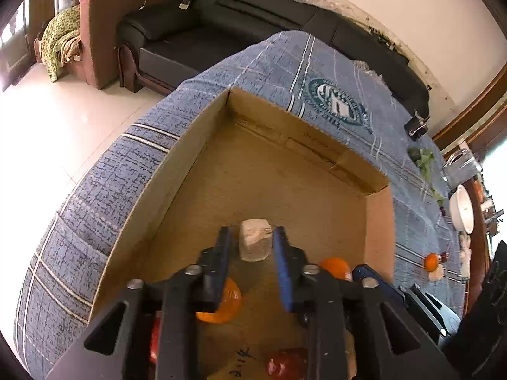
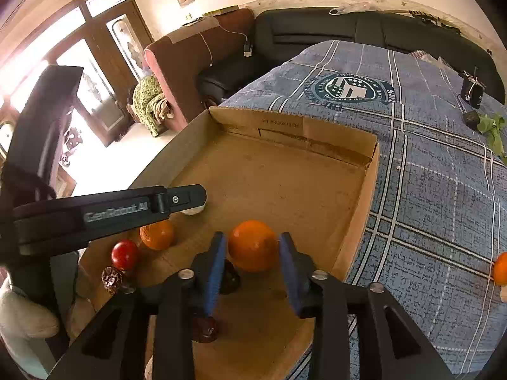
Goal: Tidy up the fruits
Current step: 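Carry the mandarin into the tray with the right tool while the left tool carries a white yam piece there, then return both tools to the table and grasp the round oat cake with the right tool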
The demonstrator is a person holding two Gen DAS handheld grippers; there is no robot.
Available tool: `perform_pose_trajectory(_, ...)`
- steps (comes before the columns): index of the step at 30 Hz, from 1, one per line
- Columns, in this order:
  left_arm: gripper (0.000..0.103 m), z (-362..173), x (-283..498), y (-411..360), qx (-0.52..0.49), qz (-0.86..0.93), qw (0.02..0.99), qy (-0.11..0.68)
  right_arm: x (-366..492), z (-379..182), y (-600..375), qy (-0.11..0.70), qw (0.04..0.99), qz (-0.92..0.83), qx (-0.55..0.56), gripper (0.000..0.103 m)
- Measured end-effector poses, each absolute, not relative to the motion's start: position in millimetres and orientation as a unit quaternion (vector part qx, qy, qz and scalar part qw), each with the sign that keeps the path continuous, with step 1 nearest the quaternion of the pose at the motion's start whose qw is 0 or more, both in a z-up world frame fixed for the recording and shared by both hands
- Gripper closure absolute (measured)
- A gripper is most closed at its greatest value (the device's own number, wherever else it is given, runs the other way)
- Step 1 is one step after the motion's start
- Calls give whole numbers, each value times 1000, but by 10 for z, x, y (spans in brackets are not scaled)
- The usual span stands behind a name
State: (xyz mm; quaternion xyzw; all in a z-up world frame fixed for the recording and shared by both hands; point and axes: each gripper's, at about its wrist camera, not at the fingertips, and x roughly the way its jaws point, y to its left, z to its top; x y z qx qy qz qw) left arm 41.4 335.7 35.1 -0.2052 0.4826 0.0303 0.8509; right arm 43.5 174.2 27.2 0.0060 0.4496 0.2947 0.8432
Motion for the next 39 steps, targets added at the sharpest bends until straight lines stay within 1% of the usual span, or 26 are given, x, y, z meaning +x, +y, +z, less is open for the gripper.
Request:
perform_pose_trajectory(1,71,390,389,3356,-206,30,854,477,439,288,1719,447,845,294,10,49)
perform_pose_trajectory(3,67,493,319,3352,-206,30,861,463,424,342,1659,440,849,292,21,45)
perform_pose_trajectory(6,65,671,179,3325,-208,28,873,441,380,452,1512,432,853,290,39,44)
perform_pose_trajectory(8,64,796,78,3271,-204,27,881,425,313,544,1344,425,858,285,55,42)
perform_pose_trajectory(9,58,886,-7,3226,-201,28,888,413,285,579,1262,421,860,281,62,39)
perform_pose_trajectory(10,49,956,-79,3178,-198,29,893,404,240,621,1144,416,864,275,74,35)
perform_pose_trajectory(11,44,1049,-190,3094,-192,32,900,390,193,655,1064,412,867,270,81,34)
perform_pose_trajectory(13,22,1170,-348,2963,-180,41,911,370,63,719,805,397,875,255,104,31)
perform_pose_trajectory(15,13,1292,-553,2747,-167,51,923,343,-37,748,582,388,885,229,121,30)
perform_pose_trajectory(20,13,1397,-922,2212,-154,35,939,305,-335,717,-7,375,896,162,177,29)
perform_pose_trajectory(23,13,1421,-1091,1916,-126,48,949,286,-524,643,-298,373,896,128,203,29)
perform_pose_trajectory(27,13,1475,-1202,1537,-63,54,959,272,-718,597,-537,377,894,110,217,28)
perform_pose_trajectory(32,13,1502,-1316,1313,-24,45,962,268,-836,560,-701,375,893,97,229,27)
perform_pose_trajectory(39,13,1431,-1368,1231,-18,36,959,282,-897,541,-715,376,891,102,232,27)
